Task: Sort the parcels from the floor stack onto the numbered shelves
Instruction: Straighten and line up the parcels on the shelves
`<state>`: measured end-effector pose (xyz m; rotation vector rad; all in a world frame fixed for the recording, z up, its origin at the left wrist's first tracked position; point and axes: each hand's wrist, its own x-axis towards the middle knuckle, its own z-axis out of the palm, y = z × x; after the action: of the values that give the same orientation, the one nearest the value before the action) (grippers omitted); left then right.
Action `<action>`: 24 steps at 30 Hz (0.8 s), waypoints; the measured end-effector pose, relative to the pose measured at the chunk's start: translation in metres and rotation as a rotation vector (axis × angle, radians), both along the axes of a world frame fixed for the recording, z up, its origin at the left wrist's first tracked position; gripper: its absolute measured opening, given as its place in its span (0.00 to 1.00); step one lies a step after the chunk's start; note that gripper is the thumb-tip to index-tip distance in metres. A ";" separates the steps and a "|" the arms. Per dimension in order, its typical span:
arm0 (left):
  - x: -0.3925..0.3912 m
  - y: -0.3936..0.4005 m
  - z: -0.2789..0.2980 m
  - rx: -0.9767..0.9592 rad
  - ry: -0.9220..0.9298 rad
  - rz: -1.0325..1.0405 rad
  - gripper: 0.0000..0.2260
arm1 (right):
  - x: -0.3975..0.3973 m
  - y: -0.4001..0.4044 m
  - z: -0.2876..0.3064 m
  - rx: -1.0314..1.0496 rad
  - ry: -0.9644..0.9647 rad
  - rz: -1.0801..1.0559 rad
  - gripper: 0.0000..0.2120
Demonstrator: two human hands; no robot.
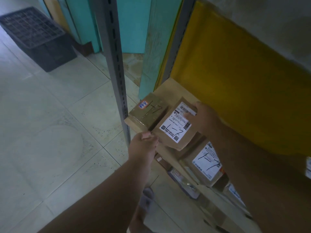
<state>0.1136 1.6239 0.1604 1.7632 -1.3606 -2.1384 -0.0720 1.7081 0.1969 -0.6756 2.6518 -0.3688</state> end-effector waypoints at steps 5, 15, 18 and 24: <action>0.002 -0.006 -0.003 0.008 0.025 -0.067 0.19 | 0.002 0.002 -0.002 -0.003 -0.002 -0.038 0.16; 0.017 -0.003 0.008 0.037 0.053 -0.219 0.11 | 0.019 0.019 0.012 0.017 0.154 -0.104 0.27; 0.017 0.013 0.012 0.075 0.060 -0.274 0.07 | 0.027 0.039 0.015 0.006 0.131 -0.155 0.26; 0.004 0.054 0.007 0.106 0.085 -0.340 0.16 | 0.020 0.093 0.013 0.138 0.122 -0.146 0.26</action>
<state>0.1177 1.6780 0.1676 1.5432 -1.6552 -2.4644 -0.0519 1.8010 0.2094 -0.4774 2.8194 -0.1862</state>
